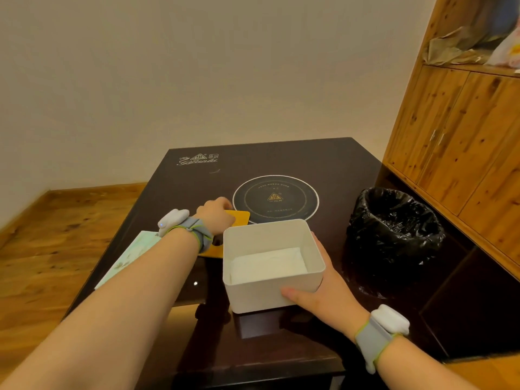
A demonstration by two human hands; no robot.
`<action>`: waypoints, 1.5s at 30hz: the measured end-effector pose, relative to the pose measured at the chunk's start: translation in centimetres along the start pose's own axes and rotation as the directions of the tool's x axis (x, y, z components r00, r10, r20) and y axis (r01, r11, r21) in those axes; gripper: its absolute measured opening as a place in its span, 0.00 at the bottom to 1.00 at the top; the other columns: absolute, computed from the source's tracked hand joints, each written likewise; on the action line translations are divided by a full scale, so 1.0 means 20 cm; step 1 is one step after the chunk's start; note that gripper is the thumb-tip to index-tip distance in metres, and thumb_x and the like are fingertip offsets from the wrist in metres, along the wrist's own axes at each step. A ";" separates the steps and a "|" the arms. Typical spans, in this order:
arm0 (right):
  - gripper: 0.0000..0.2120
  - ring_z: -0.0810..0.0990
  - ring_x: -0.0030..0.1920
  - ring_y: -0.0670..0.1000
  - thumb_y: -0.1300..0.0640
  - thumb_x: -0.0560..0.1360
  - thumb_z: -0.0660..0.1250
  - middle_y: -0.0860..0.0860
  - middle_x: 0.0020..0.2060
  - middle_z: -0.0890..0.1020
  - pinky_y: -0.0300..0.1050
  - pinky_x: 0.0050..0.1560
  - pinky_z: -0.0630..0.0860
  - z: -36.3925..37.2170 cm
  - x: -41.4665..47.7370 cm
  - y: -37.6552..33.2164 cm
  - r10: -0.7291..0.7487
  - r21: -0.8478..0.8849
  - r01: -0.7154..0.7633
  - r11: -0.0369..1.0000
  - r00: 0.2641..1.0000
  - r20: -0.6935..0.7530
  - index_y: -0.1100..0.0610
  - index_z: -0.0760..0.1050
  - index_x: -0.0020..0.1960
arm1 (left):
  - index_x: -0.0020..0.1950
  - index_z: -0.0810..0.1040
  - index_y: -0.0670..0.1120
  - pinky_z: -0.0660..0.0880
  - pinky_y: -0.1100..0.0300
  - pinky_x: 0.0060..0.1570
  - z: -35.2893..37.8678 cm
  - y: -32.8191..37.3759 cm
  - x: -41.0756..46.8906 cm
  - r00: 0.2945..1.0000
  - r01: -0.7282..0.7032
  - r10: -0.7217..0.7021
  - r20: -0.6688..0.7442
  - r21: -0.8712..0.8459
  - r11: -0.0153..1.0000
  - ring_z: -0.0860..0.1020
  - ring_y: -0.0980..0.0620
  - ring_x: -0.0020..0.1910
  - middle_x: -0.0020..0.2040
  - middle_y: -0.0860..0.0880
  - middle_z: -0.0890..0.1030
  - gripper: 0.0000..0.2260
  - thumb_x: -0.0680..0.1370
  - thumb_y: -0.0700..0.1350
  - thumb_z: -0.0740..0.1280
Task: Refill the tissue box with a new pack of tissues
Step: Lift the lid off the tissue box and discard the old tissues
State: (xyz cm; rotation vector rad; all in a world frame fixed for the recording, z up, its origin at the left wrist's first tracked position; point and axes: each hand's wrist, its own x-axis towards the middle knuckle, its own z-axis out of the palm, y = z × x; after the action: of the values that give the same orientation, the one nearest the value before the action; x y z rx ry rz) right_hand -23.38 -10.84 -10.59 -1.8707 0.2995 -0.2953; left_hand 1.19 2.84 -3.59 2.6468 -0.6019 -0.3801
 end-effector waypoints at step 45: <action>0.20 0.76 0.64 0.60 0.52 0.77 0.64 0.60 0.63 0.78 0.47 0.61 0.70 0.23 0.42 -0.35 0.388 -0.900 0.182 0.396 0.855 0.343 0.63 0.74 0.65 | 0.38 0.72 0.46 0.67 0.62 0.32 0.17 0.06 -0.32 0.996 -0.077 0.042 -0.073 -0.589 0.804 0.71 0.54 0.33 0.35 0.51 0.73 0.13 0.74 0.53 0.70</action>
State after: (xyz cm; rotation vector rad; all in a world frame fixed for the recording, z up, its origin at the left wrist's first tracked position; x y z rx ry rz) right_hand -13.43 -7.54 -4.83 -2.9386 0.2184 0.6520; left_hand -5.93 3.65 -4.99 2.0212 -0.4512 -0.3954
